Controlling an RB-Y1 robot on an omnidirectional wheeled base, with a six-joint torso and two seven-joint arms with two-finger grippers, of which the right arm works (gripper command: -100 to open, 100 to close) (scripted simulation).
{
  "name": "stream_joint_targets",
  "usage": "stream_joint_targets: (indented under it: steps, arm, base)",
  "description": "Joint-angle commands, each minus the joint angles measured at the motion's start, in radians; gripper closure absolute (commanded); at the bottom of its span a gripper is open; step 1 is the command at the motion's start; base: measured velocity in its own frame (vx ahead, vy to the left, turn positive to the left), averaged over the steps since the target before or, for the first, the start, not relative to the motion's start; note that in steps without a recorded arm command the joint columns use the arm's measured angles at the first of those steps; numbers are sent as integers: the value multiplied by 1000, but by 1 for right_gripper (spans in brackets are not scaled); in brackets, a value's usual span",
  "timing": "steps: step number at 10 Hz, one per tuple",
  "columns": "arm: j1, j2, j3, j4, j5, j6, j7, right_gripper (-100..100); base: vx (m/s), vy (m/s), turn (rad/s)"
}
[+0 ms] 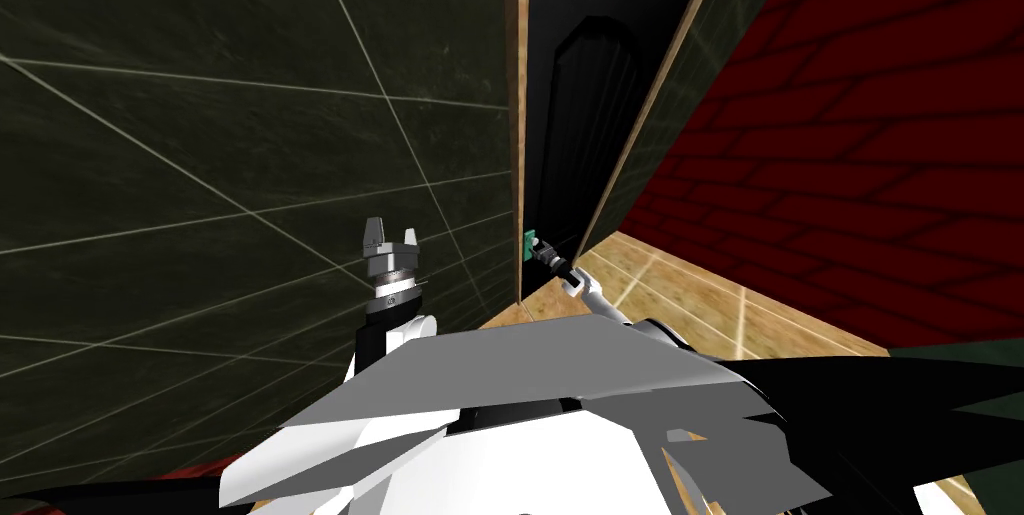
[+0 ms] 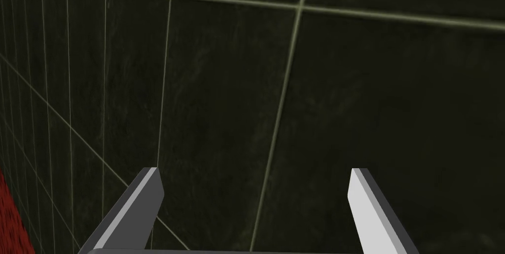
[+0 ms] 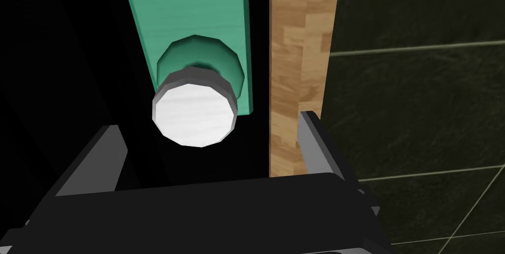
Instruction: Pull the door open
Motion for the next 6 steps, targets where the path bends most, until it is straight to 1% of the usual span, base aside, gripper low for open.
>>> stream_joint_targets:
  steps: [1, 2, 3, 4, 5, 6]
  arm:
    - [-12, -29, -21, 35, -13, -30, -8, -100]
    - [-16, -45, -31, 50, -20, -44, -13, -100]
    - [-18, -55, -38, 59, -24, -53, -17, -100]
    - [-17, -46, -36, 60, -22, -52, -10, -100]
    - [-17, -46, -36, 60, -22, -52, -10, 100]
    - [-17, -46, -36, 60, -22, -52, -10, 100]
  base:
    - [104, 90, 102]
    - [119, 133, 99]
    - [139, 134, 68]
    - [65, 53, 5]
    - [-10, -7, -11]
    - [-15, -28, -5]
